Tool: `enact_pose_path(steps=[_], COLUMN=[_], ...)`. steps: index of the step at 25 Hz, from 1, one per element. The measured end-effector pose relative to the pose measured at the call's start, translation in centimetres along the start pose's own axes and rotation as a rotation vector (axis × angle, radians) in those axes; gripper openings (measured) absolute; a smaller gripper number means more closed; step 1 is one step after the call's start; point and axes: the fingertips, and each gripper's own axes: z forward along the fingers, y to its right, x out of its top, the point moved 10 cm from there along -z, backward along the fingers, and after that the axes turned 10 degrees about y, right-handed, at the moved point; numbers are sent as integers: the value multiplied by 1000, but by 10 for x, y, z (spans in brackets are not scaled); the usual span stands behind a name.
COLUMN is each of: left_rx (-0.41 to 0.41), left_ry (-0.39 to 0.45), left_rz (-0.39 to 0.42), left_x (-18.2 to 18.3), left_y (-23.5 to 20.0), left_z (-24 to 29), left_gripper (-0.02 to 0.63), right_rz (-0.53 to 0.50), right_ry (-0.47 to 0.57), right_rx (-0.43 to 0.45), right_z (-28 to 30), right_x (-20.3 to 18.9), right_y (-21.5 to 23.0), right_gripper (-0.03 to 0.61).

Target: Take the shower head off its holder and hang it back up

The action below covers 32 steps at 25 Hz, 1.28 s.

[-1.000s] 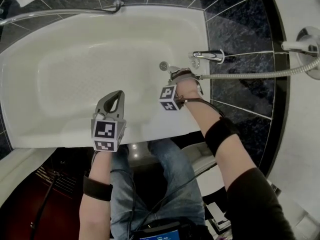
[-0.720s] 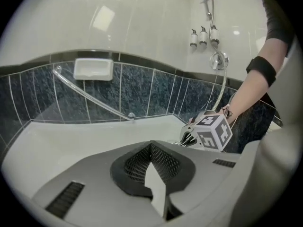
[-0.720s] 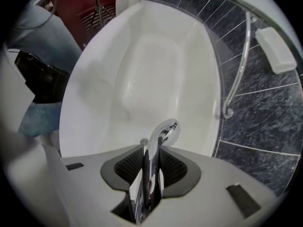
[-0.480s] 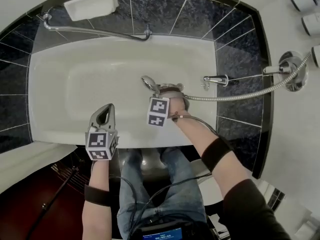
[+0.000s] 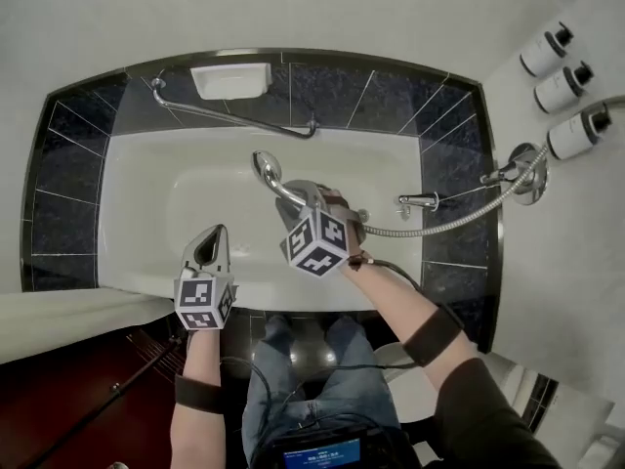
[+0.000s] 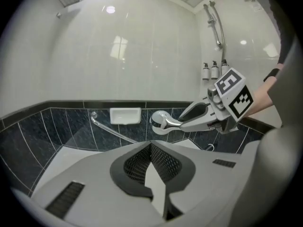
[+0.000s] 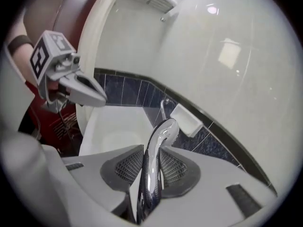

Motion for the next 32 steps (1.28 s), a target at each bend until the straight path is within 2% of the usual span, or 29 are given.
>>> enact_pose_path(steps=[4, 10, 19, 26, 32], left_rx=[-1, -59, -187, -334, -447], left_ry=[59, 169, 397, 523, 613], left_rz=[-3, 35, 112, 160, 208], left_x=[52, 138, 291, 400, 478], left_y=[4, 22, 66, 128, 183], left_z=[-8, -9, 5, 4, 10], left_gripper=[0, 0, 0, 0, 0], right_rz=[88, 187, 305, 301, 192], right_ry=[149, 351, 610, 792, 850], right_rx=[-59, -163, -309, -423, -525], right_z=[-46, -128, -265, -381, -471], right_x=[63, 149, 234, 288, 322], right_y=[24, 69, 158, 214, 258], right_gripper=[121, 121, 121, 124, 135])
